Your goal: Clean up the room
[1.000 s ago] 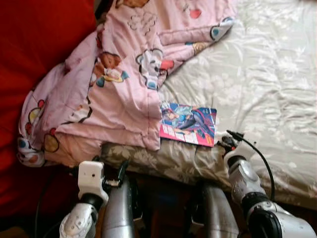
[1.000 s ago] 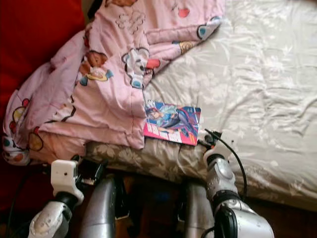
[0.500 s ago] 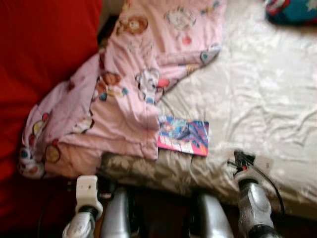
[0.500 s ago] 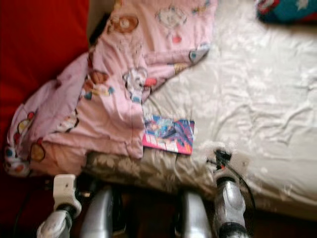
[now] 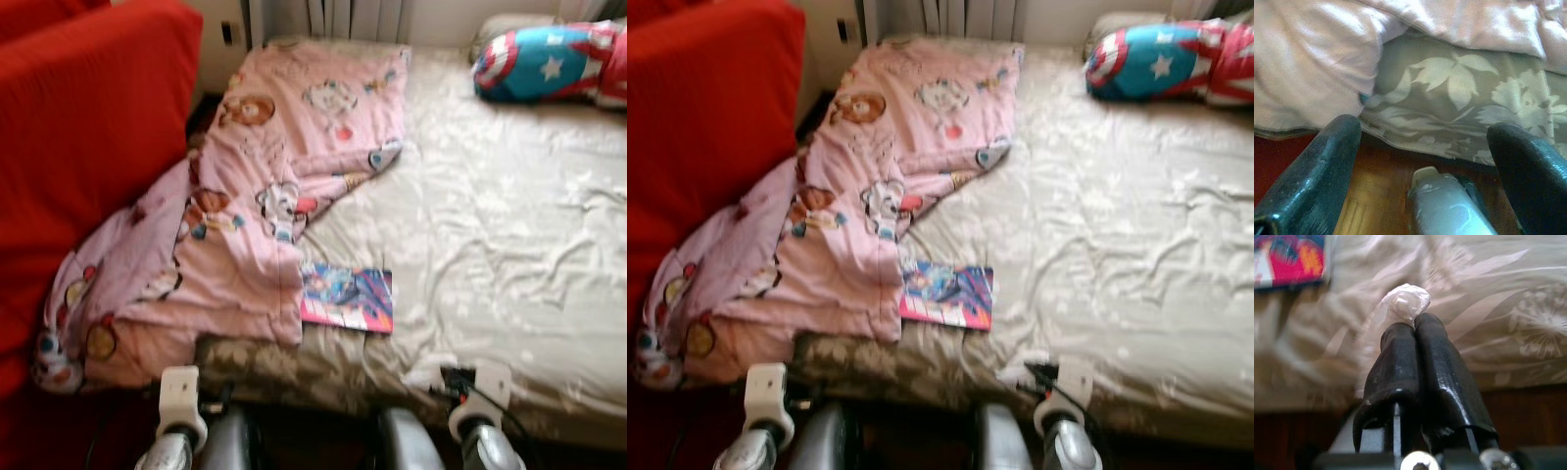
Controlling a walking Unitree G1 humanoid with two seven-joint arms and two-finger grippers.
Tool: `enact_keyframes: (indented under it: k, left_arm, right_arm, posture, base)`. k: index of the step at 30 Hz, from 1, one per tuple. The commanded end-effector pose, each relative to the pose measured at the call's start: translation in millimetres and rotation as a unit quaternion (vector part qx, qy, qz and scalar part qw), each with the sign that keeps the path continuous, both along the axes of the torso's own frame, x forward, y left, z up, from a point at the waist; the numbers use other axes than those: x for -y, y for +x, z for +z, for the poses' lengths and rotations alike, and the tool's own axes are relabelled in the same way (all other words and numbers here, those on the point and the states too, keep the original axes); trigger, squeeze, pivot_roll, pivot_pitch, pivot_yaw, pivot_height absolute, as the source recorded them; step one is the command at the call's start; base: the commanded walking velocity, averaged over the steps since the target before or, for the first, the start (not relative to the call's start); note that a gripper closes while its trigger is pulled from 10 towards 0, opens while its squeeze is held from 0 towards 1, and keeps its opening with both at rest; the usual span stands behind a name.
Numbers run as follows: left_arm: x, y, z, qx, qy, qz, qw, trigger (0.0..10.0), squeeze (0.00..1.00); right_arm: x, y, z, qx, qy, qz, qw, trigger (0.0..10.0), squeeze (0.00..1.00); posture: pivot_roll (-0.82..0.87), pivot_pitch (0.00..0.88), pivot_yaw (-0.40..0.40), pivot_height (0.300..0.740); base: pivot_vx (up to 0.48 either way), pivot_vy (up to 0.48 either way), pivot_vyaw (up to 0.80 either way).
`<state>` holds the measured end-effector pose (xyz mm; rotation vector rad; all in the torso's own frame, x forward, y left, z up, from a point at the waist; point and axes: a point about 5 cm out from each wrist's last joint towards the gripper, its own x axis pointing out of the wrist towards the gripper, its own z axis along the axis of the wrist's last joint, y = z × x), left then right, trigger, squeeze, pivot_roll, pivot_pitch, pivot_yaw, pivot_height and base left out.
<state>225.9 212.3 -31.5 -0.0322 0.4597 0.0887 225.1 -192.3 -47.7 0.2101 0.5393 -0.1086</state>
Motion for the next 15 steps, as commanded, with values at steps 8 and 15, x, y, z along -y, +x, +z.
enact_keyframes:
  k: [8, 15]
  left_arm:
    - [1.6, -10.3, -21, -0.082, -0.006, -0.001, 0.997, 10.0, 0.00]
    - [1.3, -15.1, -29, -0.132, -0.016, 0.021, 0.991, 10.0, 0.00]
  right_arm:
    - [-7.3, -42.7, -34, -0.155, -0.038, 0.055, 0.986, 10.0, 0.00]
    - [-5.8, -58.7, -42, -0.195, -0.034, 0.032, 0.980, 10.0, 0.00]
  posture:
    - [-0.04, 0.044, -0.043, 0.729]
    - [-0.05, 0.022, -0.023, 0.729]
  base:
    - [0.000, 0.000, 0.00]
    - [0.000, 0.000, 0.00]
